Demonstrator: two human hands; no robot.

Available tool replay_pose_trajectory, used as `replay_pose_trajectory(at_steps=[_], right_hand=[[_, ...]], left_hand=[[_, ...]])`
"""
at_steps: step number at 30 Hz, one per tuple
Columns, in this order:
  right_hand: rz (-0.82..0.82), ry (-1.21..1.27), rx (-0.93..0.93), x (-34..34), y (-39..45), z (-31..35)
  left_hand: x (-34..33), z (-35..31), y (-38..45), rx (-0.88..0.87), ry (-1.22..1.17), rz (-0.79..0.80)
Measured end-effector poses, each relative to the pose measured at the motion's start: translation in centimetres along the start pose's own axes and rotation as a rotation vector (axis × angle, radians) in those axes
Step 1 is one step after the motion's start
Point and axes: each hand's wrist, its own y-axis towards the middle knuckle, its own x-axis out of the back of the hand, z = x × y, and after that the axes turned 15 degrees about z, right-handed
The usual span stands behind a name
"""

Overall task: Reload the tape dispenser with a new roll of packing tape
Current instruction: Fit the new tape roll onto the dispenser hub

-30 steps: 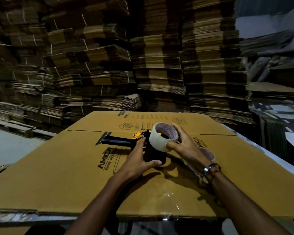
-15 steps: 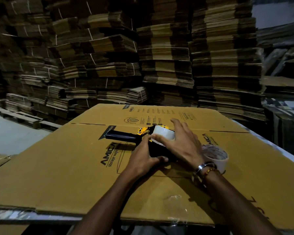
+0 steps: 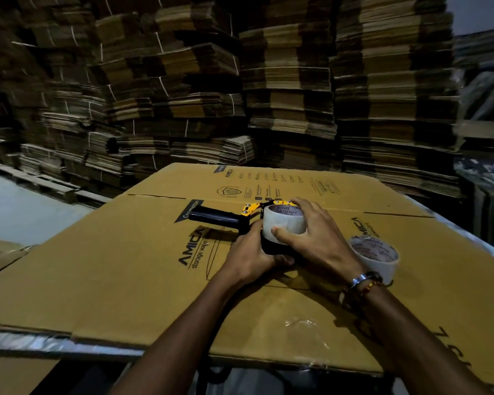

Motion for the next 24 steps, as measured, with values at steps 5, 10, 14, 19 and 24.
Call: replay_pose_trajectory(at_steps=[5, 10, 14, 19, 24], right_hand=[[0.056, 0.071, 0.026, 0.0, 0.2, -1.2], [0.074, 0.121, 0.063, -0.3, -0.1, -2.2], [0.086, 0.122, 0.098, -0.4, -0.2, -2.6], [0.098, 0.131, 0.156, -0.5, -0.4, -2.6], [0.120, 0.127, 0.182, -0.5, -0.7, -2.6]], left_hand=[[0.0, 0.2, 0.1, 0.005, 0.012, -0.002], [-0.1, 0.4, 0.3, 0.019, 0.032, -0.002], [0.1, 0.4, 0.4, 0.004, 0.017, -0.008], [0.1, 0.4, 0.4, -0.008, 0.025, -0.025], [0.1, 0.1, 0.0, -0.007, 0.025, -0.025]])
